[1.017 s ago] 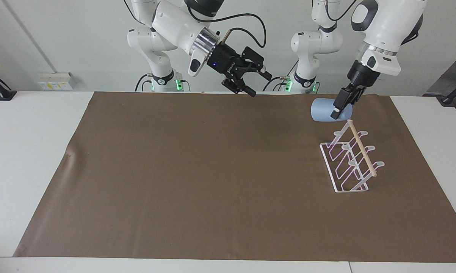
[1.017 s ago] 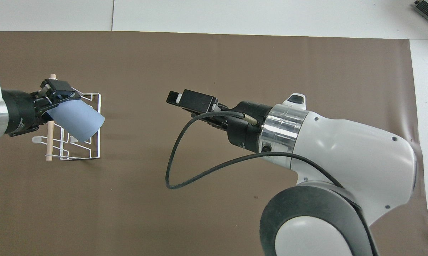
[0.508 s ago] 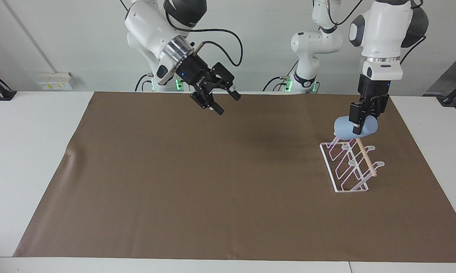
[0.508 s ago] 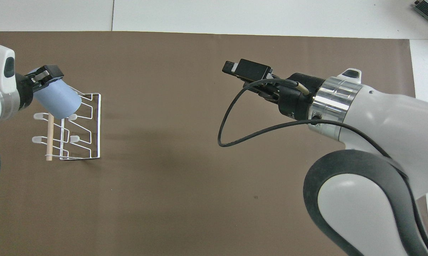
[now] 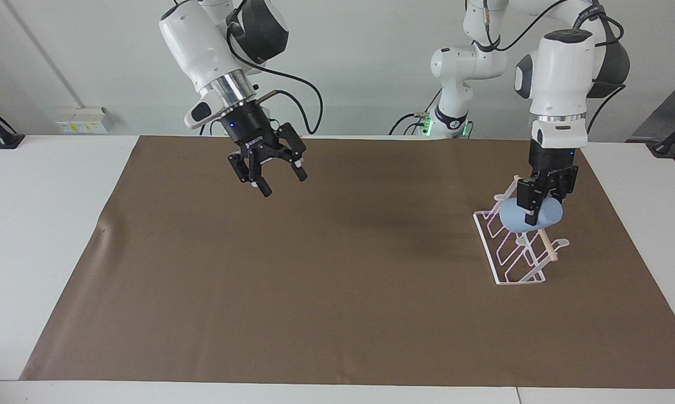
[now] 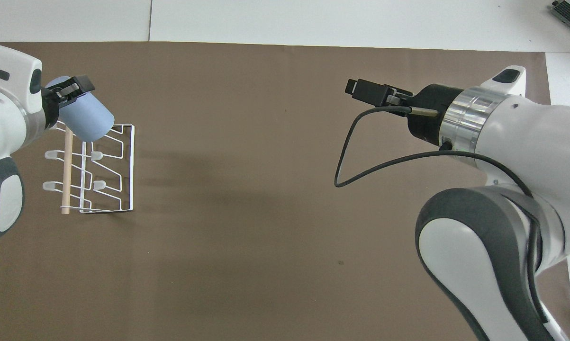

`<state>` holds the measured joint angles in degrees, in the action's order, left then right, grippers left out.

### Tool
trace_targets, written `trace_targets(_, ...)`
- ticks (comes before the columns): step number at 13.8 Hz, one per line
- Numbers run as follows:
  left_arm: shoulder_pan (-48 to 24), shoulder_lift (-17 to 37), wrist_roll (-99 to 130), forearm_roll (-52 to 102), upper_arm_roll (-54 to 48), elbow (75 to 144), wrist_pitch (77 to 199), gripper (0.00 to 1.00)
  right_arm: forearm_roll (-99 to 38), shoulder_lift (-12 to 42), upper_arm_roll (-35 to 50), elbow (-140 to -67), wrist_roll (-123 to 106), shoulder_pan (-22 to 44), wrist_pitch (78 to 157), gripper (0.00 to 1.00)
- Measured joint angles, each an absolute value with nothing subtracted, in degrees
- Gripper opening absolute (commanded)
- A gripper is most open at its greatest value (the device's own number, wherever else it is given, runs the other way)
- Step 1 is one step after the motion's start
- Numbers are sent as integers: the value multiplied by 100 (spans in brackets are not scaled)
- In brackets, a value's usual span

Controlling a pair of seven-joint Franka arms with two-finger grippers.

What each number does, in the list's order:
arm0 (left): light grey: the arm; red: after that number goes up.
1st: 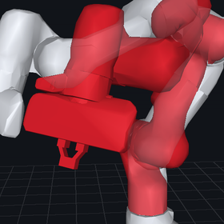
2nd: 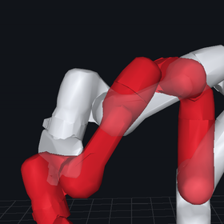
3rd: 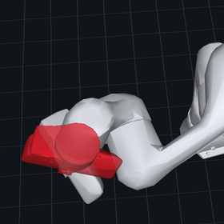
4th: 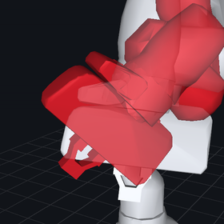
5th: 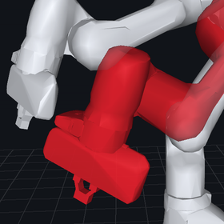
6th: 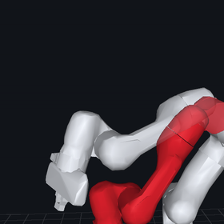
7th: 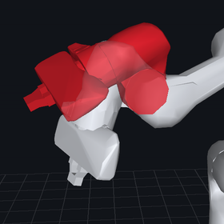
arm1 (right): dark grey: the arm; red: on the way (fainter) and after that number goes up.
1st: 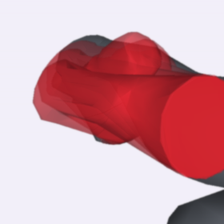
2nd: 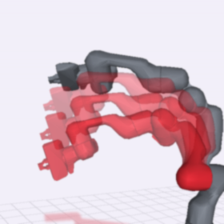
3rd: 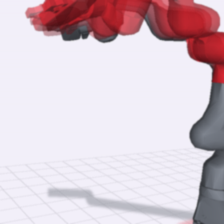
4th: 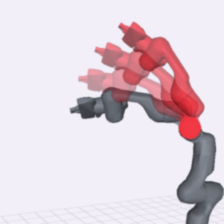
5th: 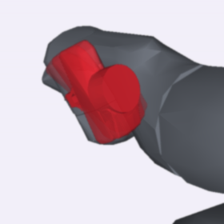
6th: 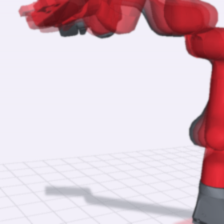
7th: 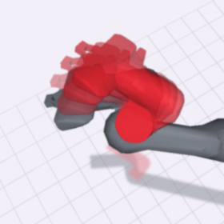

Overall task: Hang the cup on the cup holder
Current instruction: 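Lower the cup onto the rack hook with the left gripper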

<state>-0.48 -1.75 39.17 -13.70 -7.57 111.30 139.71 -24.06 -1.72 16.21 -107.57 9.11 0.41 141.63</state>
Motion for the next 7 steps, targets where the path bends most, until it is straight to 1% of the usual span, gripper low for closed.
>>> trace_targets(3,5,78,3918,-1702,-715,11135,14215,0,-1397,-174,1332,-10747,366,40,13524,93)
trace_targets(7,33,174,3918,-1819,-718,11259,14443,0,-1136,-205,867,-10727,-135,39,12612,94)
